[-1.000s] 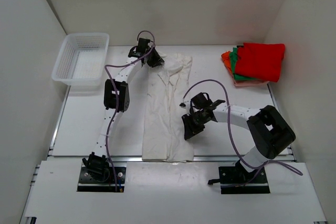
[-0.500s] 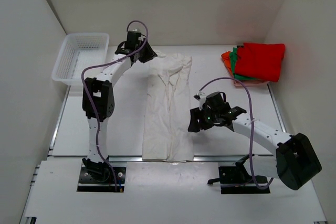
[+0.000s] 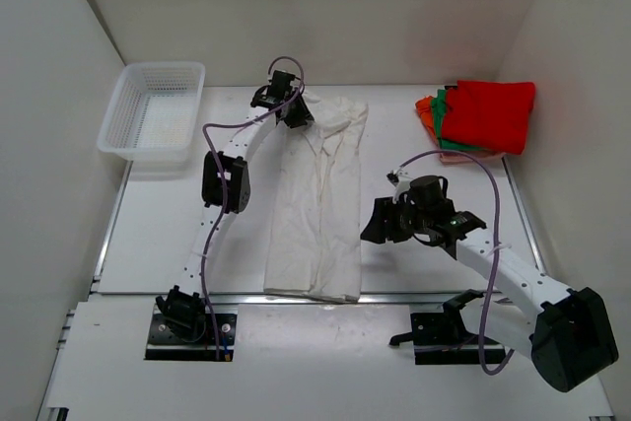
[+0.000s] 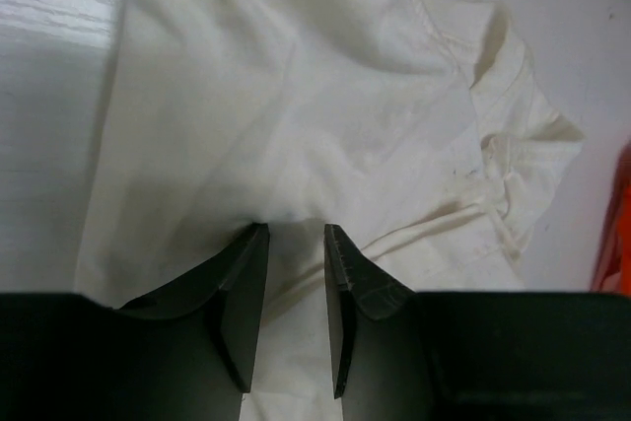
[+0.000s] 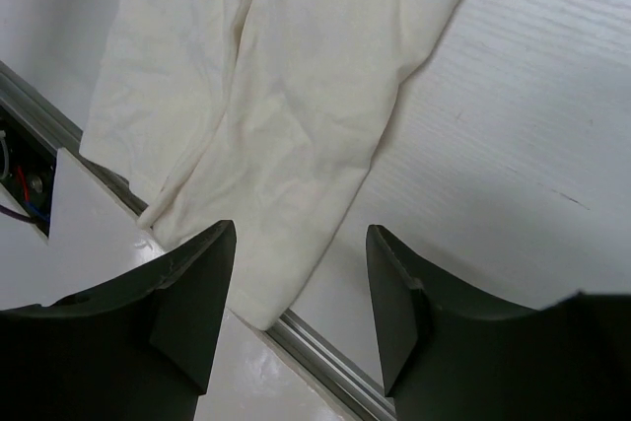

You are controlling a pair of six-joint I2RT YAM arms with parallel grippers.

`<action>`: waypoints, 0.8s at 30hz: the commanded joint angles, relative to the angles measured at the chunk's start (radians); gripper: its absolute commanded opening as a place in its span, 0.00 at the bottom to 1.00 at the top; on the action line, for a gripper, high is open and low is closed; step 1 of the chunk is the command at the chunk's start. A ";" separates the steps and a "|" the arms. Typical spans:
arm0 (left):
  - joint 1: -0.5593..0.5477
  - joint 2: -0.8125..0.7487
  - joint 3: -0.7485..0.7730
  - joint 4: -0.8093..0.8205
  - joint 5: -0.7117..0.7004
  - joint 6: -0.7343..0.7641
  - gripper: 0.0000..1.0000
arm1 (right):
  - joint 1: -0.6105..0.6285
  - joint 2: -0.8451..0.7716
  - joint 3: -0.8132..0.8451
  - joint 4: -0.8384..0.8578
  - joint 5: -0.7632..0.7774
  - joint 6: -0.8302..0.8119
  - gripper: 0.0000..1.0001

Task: Fold and stack the t-shirts
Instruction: Rotate the tshirt 90 degrees

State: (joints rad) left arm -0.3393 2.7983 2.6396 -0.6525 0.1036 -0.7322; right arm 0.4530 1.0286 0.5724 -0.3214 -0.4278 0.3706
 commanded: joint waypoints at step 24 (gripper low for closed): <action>-0.049 -0.762 -0.740 -0.194 -0.041 0.237 0.53 | 0.186 -0.005 -0.155 0.111 0.214 0.230 0.69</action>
State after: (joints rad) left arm -0.3031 2.3699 2.2215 -0.8387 0.0845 -0.6224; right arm 0.5854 1.0649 0.4770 -0.2661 -0.3195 0.4686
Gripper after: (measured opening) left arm 0.526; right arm 0.679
